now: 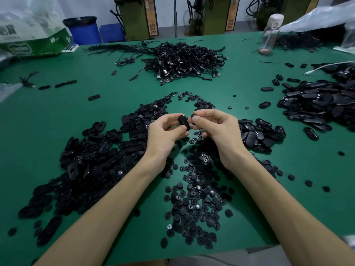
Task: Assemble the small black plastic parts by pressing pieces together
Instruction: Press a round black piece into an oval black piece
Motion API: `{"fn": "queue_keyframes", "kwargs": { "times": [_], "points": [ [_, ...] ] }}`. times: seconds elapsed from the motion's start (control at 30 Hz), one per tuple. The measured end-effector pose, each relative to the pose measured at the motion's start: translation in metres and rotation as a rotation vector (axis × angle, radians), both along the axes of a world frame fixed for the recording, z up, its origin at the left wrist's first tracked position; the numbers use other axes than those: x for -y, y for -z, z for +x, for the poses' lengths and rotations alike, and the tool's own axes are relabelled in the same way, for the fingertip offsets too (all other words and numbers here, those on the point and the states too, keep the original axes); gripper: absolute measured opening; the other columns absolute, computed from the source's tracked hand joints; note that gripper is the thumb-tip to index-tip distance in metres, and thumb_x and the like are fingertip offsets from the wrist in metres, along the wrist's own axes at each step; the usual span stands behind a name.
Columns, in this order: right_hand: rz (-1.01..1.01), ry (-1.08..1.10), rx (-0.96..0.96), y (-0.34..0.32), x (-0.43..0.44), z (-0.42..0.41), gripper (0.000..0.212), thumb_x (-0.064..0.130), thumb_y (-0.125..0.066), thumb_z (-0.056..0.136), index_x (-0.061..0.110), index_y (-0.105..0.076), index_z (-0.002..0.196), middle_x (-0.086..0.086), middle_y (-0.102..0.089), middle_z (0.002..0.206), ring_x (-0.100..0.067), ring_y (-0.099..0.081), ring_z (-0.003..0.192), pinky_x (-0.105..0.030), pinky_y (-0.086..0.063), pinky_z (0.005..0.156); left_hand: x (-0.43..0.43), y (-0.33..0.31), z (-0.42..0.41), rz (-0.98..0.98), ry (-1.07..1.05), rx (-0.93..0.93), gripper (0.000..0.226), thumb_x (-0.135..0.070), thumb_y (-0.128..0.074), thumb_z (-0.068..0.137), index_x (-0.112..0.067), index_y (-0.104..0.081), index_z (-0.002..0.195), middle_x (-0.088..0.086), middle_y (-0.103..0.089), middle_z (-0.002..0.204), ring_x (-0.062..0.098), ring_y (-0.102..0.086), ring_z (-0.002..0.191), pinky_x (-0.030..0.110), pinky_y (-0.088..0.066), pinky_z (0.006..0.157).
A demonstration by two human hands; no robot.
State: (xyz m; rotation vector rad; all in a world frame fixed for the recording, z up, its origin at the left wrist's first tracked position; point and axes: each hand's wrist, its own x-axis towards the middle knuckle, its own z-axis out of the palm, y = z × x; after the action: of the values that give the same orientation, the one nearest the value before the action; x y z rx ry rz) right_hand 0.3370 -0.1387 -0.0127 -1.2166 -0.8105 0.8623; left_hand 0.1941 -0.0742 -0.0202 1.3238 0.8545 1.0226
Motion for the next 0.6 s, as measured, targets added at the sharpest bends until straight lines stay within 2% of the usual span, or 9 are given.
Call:
{"fn": "queue_keyframes", "kwargs": {
  "times": [0.1, 0.23, 0.37, 0.6],
  "points": [
    [0.027, -0.019, -0.055, -0.0011, -0.0001, -0.0003, 0.013, 0.009, -0.078, 0.09, 0.01, -0.075, 0.103, -0.007, -0.08, 0.096, -0.011, -0.07, 0.077, -0.024, -0.046, 0.064, 0.001, -0.0006, -0.0003, 0.014, 0.015, -0.005, 0.031, 0.01, -0.068, 0.091, -0.004, -0.071, 0.119, 0.011, -0.077, 0.105, 0.014, -0.077, 0.092, 0.022, -0.059, 0.077],
    [0.029, -0.041, -0.045, -0.0006, 0.0005, -0.0001, 0.013, 0.009, -0.077, 0.09, 0.014, -0.077, 0.102, 0.002, -0.078, 0.09, -0.007, -0.067, 0.076, -0.026, -0.047, 0.068, 0.0004, -0.0014, -0.0007, 0.023, 0.022, -0.042, 0.036, 0.007, -0.068, 0.092, -0.011, -0.072, 0.124, 0.018, -0.074, 0.112, 0.022, -0.076, 0.096, 0.027, -0.06, 0.082],
    [0.032, -0.056, -0.044, -0.0001, 0.0006, -0.0013, 0.016, 0.008, -0.075, 0.091, 0.015, -0.08, 0.105, 0.003, -0.076, 0.091, -0.007, -0.063, 0.079, -0.027, -0.046, 0.07, -0.0002, -0.0009, -0.0012, 0.047, 0.02, -0.064, 0.037, 0.006, -0.068, 0.093, -0.013, -0.073, 0.124, 0.02, -0.072, 0.114, 0.013, -0.072, 0.088, 0.028, -0.06, 0.084],
    [0.041, -0.041, 0.027, -0.0009, 0.001, -0.0021, 0.02, 0.006, -0.069, 0.094, 0.017, -0.082, 0.104, 0.0, -0.071, 0.084, -0.01, -0.057, 0.077, -0.027, -0.047, 0.068, -0.0005, 0.0011, -0.001, 0.082, -0.009, -0.074, 0.035, 0.005, -0.07, 0.092, -0.011, -0.072, 0.122, 0.005, -0.076, 0.108, 0.007, -0.071, 0.091, 0.02, -0.057, 0.077]
  ]
}}
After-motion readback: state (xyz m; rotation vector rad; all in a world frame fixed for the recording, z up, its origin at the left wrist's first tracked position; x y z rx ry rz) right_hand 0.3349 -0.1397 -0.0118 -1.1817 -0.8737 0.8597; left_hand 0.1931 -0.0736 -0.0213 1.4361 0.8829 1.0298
